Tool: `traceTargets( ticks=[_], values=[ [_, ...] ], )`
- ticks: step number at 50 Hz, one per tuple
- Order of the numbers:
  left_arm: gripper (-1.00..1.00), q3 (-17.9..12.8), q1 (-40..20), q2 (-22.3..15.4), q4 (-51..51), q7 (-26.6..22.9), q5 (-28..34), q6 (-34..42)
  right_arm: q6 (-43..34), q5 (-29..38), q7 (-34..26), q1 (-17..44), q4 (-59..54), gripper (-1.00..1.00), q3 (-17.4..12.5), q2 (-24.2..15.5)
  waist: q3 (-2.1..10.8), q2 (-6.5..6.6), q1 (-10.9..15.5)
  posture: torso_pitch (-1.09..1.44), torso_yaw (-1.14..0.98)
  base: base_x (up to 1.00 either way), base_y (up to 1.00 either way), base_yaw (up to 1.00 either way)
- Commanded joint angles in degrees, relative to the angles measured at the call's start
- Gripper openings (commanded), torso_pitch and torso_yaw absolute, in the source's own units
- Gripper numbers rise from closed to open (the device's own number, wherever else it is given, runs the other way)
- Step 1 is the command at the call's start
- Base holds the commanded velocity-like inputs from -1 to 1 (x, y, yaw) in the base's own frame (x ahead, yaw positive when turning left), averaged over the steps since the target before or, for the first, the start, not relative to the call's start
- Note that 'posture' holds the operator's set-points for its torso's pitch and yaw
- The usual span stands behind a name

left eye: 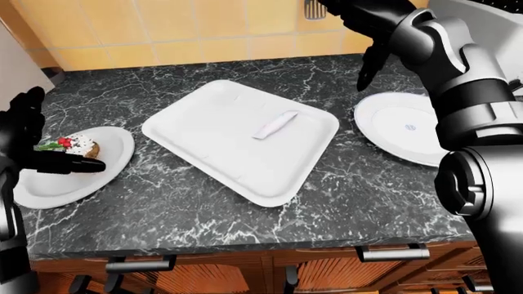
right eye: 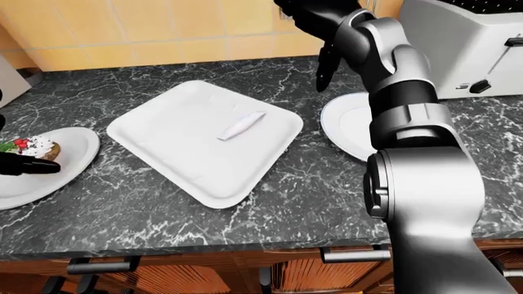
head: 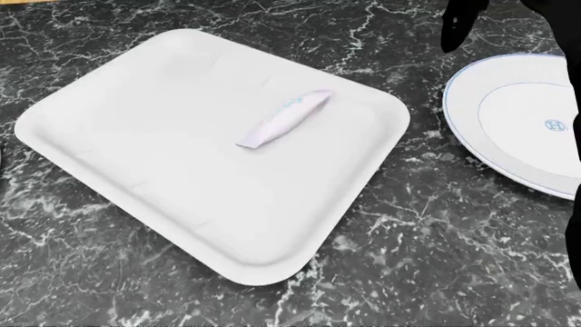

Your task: Move the dessert items from the plate to the tray.

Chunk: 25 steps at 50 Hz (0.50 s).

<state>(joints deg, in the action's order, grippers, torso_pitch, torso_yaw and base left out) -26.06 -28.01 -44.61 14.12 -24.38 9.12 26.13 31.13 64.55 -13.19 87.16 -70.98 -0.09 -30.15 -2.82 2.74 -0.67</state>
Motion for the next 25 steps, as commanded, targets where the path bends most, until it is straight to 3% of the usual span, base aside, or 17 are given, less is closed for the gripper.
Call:
traceTargets(
  ticks=[1,8,9,11,12,21,24,25],
  values=[
    [1.0,-0.93,-0.92,-1.31,-1.91,0.22,-0.02,-1.27,-0.03,-0.86,1.0,2.45,2.27,1.0,-0.61,-0.51,1.61,0.24,-0.05,0.0,0.0,0.0,0.0,0.0],
    [1.0,-1.44,0.23,-0.82,-2.61,0.1,0.13,-1.34,-0.03,-1.02,1.14,2.36,2.26,1.0,-0.7,-0.53,1.61,0.39,-0.01,0.0,0.0,0.0,0.0,0.0],
    [0.98,-1.44,0.37,-0.7,-2.88,0.07,0.14,-1.3,0.0,-1.01,1.11,2.38,2.3,1.0,-0.68,-0.57,1.62,0.4,-0.01,0.0,0.0,0.0,0.0,0.0],
    [0.75,-1.45,0.54,-0.53,-2.72,0.16,0.26,-1.54,0.01,-1.02,1.07,2.26,2.33,1.0,-0.66,-0.57,1.65,0.41,-0.02,0.0,0.0,0.0,0.0,0.0],
    [0.81,-1.46,0.53,-0.53,-2.43,0.06,0.22,-1.76,-0.05,-1.06,1.03,2.32,2.33,1.0,-0.7,-0.58,1.65,0.42,-0.02,0.0,0.0,0.0,0.0,0.0],
    [0.72,-1.49,1.25,0.16,-1.62,0.21,0.31,-2.92,-0.18,-1.32,0.73,2.64,2.42,1.0,-0.8,-0.6,1.8,0.72,-0.08,0.0,0.0,0.0,0.0,0.0],
    [0.47,-1.24,1.01,0.23,-1.44,0.12,0.44,-2.92,-0.24,-1.29,0.45,2.9,2.48,1.0,-0.74,-0.63,1.83,0.81,-0.1,0.0,0.0,0.0,0.0,0.0],
    [0.54,-1.14,1.07,0.26,-1.59,0.17,0.59,-2.84,-0.27,-1.27,0.44,2.96,2.46,1.0,-0.72,-0.64,1.83,0.82,-0.11,0.0,0.0,0.0,0.0,0.0]
  ],
)
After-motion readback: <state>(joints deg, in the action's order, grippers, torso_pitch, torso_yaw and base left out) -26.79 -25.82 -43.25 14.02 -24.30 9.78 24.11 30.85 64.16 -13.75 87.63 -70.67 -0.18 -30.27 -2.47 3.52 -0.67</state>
